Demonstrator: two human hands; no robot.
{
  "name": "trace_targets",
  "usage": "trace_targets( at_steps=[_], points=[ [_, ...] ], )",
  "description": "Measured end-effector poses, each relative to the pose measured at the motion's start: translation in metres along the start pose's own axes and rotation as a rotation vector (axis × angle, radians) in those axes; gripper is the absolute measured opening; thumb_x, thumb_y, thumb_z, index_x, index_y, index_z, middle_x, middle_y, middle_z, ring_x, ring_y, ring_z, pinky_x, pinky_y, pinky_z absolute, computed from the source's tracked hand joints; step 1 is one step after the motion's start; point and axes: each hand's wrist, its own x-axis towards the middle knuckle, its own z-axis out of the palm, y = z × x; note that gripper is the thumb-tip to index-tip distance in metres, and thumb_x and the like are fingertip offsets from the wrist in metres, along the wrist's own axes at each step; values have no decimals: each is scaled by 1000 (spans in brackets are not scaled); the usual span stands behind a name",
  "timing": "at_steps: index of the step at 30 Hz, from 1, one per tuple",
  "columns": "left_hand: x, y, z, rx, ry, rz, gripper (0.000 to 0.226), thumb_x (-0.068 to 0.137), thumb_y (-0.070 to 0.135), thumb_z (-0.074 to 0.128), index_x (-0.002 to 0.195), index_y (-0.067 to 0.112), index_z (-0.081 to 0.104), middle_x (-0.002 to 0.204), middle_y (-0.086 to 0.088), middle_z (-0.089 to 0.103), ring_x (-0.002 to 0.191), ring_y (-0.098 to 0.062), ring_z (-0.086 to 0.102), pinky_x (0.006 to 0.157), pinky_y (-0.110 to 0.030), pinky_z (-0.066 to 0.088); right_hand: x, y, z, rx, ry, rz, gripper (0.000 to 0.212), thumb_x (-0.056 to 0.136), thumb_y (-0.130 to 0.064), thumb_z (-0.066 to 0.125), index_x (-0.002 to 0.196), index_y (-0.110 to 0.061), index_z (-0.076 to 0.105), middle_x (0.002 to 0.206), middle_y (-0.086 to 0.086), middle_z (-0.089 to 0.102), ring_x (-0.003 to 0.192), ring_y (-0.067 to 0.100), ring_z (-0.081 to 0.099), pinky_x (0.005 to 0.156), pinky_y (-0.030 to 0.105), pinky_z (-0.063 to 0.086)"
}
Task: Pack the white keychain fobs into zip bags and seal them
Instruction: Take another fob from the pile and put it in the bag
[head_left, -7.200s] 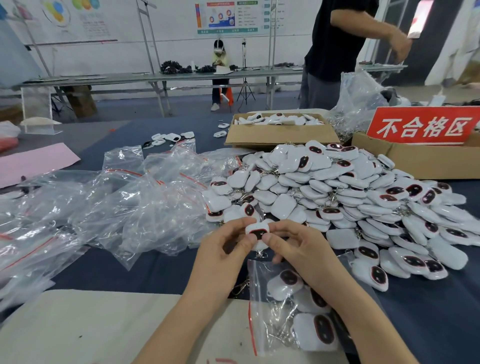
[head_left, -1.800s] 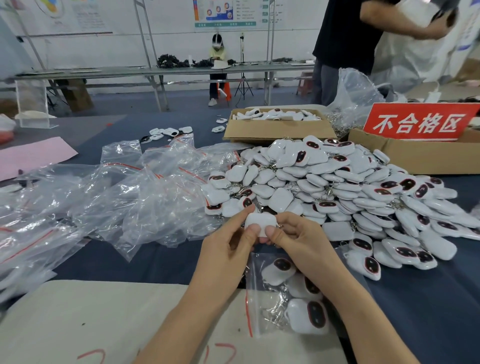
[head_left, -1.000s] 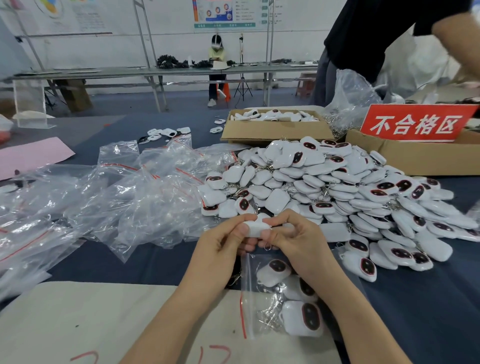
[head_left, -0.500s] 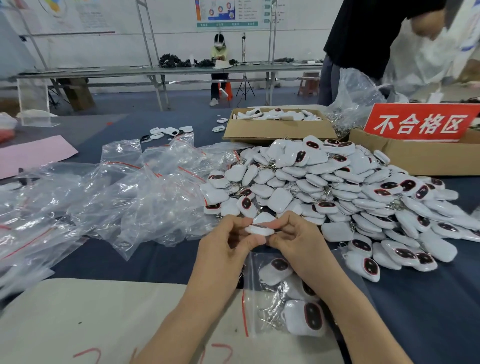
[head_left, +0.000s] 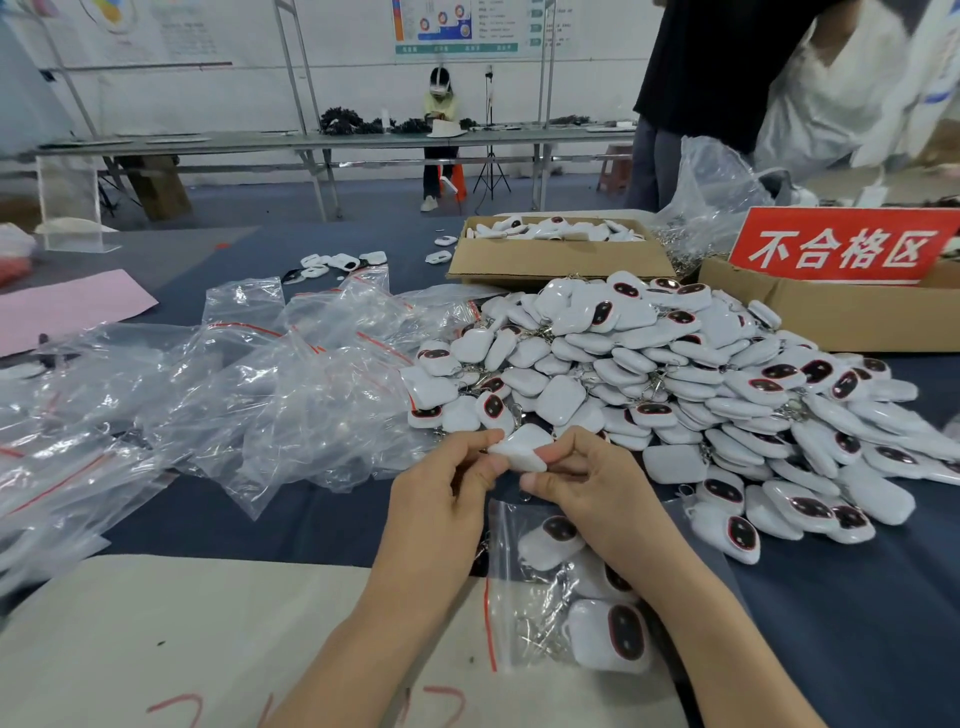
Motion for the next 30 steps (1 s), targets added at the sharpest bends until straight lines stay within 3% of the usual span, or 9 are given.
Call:
trace_targets(
  at_steps=[4, 7, 10, 12, 15, 20, 24, 30],
  points=[
    [-1, 4, 0, -94, -127, -50, 30, 95, 40, 65, 125, 39, 63, 103, 25, 72, 98, 6, 66, 80, -10, 50, -1, -2, 0, 20, 41, -67, 30, 85, -9, 78, 82, -36, 64, 90, -6, 77, 82, 11, 73, 77, 30, 59],
    [3, 2, -3, -198, -159, -128, 33, 98, 26, 64, 128, 38, 60, 111, 25, 71, 105, 5, 66, 85, -11, 50, -3, -8, -2, 70, -1, -73, 29, 82, -9, 79, 86, -36, 68, 92, -6, 76, 78, 11, 73, 70, 22, 58],
    [6, 0, -7, -288, -194, -190, 45, 99, 4, 60, 135, 32, 58, 116, 21, 72, 105, -2, 69, 90, -19, 54, -3, -11, -6, 162, -19, -72, 28, 83, -8, 78, 97, -32, 73, 99, -8, 76, 85, 12, 74, 76, 18, 56],
    [6, -2, -7, -301, -198, -199, 48, 98, -2, 59, 132, 32, 60, 113, 14, 74, 103, -9, 70, 92, -25, 55, -2, -11, -7, 175, 3, -72, 30, 86, -5, 74, 103, -29, 72, 92, -12, 76, 80, 7, 72, 75, 14, 54],
    [7, -2, -7, -321, -190, -197, 51, 95, -5, 62, 124, 37, 64, 103, 5, 76, 97, -15, 71, 88, -22, 55, -2, -10, -6, 168, 12, -45, 32, 87, -4, 73, 102, -32, 72, 83, -11, 74, 77, 6, 71, 74, 13, 53],
    [7, 0, -12, -420, -238, -206, 29, 93, 17, 69, 122, 23, 67, 111, 1, 77, 105, -11, 72, 94, -21, 54, -3, -10, -7, 113, 33, -74, 25, 85, -6, 75, 96, -28, 75, 91, -7, 77, 87, 7, 72, 76, 12, 53],
    [7, 0, -14, -435, -244, -183, 21, 96, 2, 63, 113, 11, 70, 110, -1, 77, 109, -13, 70, 92, -17, 52, -4, -10, -4, 143, 5, -65, 26, 81, 0, 77, 88, -25, 75, 96, -7, 77, 90, 7, 72, 78, 16, 55],
    [5, 0, -14, -435, -267, -180, 27, 97, -2, 60, 111, 18, 71, 112, 3, 76, 111, -8, 68, 90, -11, 48, -4, -9, -3, 137, 12, -34, 23, 79, -2, 80, 85, -23, 76, 92, 2, 77, 88, 14, 72, 79, 18, 57]
  ],
)
